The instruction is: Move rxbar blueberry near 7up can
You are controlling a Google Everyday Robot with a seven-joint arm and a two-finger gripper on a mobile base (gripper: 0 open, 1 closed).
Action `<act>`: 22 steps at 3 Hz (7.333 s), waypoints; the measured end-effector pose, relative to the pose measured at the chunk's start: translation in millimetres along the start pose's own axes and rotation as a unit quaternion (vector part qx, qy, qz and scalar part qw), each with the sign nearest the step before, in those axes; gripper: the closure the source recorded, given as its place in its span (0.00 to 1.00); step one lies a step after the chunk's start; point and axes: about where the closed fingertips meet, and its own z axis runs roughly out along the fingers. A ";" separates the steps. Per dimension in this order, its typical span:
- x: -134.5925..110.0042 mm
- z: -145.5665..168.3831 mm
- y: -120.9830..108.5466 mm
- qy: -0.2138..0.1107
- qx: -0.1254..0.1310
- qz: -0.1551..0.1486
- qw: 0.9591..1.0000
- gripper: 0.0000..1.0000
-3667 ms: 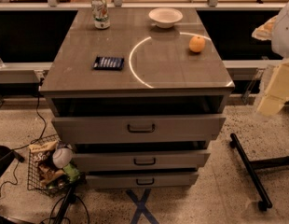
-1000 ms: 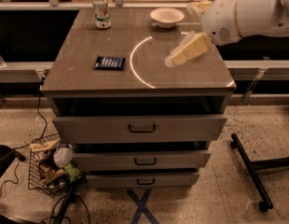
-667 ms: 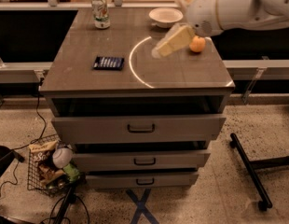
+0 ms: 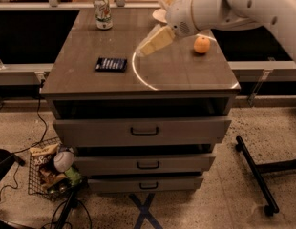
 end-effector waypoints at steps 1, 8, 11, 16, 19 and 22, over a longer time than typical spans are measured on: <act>7.3 75.2 5.7 -0.020 -0.052 0.020 0.998 0.00; 73.8 171.7 54.8 -0.025 -0.159 0.055 0.985 0.18; 66.6 168.7 52.4 -0.025 -0.160 0.055 0.985 0.95; 64.6 168.1 51.8 -0.025 -0.160 0.055 0.985 1.00; 64.5 168.0 51.7 -0.025 -0.160 0.055 0.985 1.00; 64.3 168.0 51.7 -0.025 -0.160 0.055 0.985 1.00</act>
Offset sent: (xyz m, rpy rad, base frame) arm 0.0428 0.0714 -0.0530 0.0461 0.1044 0.0986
